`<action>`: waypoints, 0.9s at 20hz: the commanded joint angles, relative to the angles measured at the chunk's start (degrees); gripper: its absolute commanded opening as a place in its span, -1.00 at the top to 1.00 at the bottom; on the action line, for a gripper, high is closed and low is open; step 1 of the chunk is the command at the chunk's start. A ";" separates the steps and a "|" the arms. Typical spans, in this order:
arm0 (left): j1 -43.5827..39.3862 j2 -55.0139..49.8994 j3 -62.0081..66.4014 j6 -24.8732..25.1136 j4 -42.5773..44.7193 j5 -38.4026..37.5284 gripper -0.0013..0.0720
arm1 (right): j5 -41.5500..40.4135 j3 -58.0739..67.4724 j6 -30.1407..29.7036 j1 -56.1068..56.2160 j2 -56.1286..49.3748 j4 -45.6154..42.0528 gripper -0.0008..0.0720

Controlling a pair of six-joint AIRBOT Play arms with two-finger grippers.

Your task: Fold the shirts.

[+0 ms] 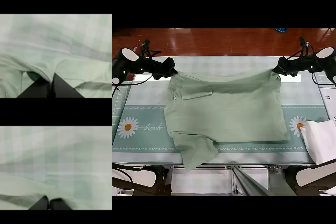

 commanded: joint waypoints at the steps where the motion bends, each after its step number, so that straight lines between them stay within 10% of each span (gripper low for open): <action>1: 0.39 0.98 1.33 4.28 -1.55 -9.73 0.91 | 9.55 4.31 -0.52 -2.73 -1.88 0.83 0.92; 8: -0.85 9.75 -14.99 7.89 3.15 -16.09 0.91 | 31.76 5.09 -0.39 -7.04 -1.70 -10.27 0.92; 18: -0.48 8.24 -18.58 8.48 5.14 -13.57 0.91 | 27.28 -5.62 0.98 -6.82 -1.68 -14.40 0.92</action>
